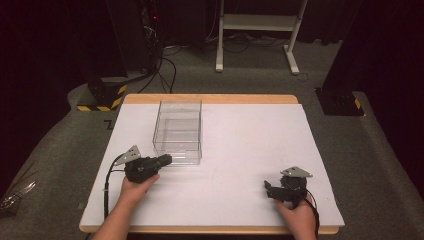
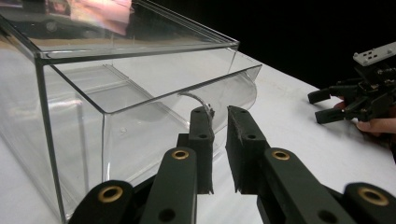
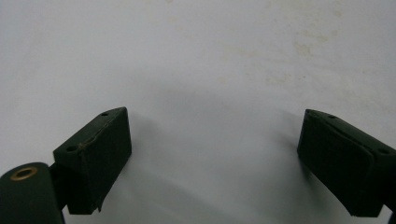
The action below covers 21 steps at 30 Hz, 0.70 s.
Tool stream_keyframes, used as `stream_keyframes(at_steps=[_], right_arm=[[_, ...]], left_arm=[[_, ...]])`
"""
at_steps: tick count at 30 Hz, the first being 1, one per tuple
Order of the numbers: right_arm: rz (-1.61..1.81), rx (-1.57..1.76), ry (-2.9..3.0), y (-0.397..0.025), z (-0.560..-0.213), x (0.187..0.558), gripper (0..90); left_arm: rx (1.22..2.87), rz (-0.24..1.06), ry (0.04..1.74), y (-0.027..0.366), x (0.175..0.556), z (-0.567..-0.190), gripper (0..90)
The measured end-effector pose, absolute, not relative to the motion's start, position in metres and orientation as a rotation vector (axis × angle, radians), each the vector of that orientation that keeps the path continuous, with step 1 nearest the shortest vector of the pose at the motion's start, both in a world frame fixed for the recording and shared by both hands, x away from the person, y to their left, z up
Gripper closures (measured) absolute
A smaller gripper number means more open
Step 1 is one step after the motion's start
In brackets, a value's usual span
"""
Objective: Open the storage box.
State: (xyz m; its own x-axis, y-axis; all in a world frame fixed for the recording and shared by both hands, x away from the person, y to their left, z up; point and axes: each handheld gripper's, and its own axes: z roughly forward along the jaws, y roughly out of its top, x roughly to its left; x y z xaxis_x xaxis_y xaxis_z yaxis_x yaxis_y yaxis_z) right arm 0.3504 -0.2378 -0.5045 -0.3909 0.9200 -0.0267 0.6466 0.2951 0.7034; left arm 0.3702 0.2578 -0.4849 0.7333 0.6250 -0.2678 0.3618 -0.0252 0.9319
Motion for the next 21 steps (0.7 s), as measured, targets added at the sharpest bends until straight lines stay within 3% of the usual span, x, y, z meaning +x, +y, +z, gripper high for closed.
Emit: stream_keyframes(at_steps=[21], right_arm=[[0.858,1.398,2.141,-0.238,-0.504,0.35,9.8]], left_arm=[[1.661,0.229,0.783,0.262,0.347,-0.484,82.3]])
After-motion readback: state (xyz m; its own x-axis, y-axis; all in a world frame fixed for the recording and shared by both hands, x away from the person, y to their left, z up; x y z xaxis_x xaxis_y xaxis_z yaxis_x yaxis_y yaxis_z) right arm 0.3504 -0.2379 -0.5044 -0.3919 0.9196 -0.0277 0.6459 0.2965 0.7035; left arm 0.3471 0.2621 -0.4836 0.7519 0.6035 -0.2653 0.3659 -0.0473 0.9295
